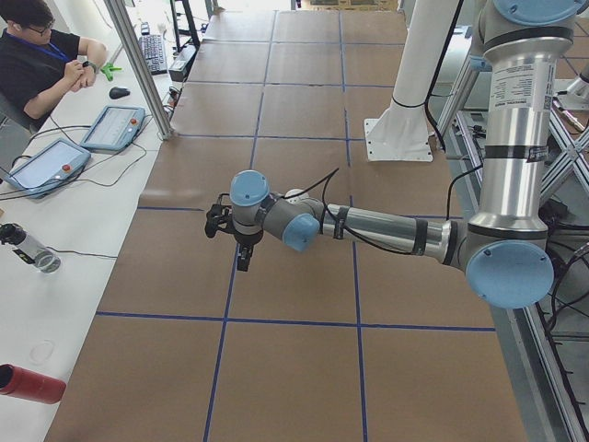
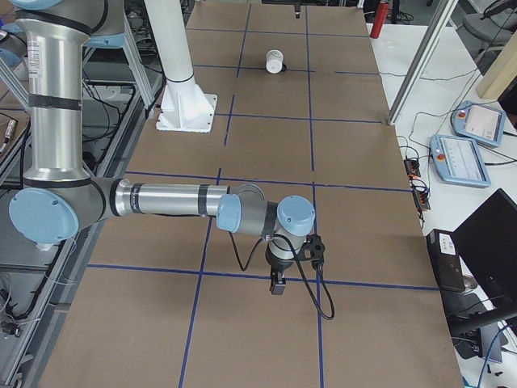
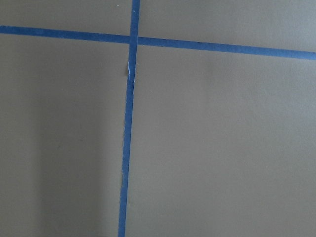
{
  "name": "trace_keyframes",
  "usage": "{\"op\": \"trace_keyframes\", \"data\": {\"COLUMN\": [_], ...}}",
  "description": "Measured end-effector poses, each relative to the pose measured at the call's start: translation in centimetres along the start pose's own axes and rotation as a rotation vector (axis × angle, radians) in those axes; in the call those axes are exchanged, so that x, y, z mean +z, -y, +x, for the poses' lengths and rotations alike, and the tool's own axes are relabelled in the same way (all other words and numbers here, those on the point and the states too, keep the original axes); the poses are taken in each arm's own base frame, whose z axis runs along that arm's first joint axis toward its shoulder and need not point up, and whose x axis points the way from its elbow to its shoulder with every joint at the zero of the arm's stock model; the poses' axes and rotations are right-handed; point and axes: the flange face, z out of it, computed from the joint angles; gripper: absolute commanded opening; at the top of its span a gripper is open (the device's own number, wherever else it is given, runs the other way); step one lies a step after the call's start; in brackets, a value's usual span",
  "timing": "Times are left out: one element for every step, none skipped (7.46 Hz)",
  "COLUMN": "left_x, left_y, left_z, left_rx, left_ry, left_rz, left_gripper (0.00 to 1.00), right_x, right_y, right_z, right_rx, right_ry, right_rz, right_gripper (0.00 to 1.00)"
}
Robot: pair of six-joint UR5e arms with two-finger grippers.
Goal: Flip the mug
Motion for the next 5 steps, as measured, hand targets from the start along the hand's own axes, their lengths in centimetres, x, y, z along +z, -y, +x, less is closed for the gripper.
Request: {"op": "trace_keyframes", "data": {"left_x": [1.7,3.4,5.5,6.9,6.9], "left_y": [-2.0,-4.3,-6.6,-8.3,-9.8], "left_z": [0.6,1.0,1.5,2.4,3.4], "left_rx": [-0.047,-0.095,-0.139,-0.164,-0.159], "left_ry": [-0.021,-0.065,-0.114,-0.172,-0.272], "left_rz": [0.044,0.073,0.104,0.131,0.145], "left_gripper": [0.99,0.99,0.99,0.99,0.99], "right_x": [0.0,0.0,0.0,0.0,0.0], "right_y": [0.0,0.0,0.0,0.0,0.0], "right_z": [0.0,0.0,0.0,0.0,0.0], "right_rx": [0.0,0.0,0.0,0.0,0.0], "right_ry": [0.0,0.0,0.0,0.0,0.0], "right_rz": [0.0,0.0,0.0,0.0,0.0], "right_gripper": [1.0,1.0,1.0,1.0,1.0]}}
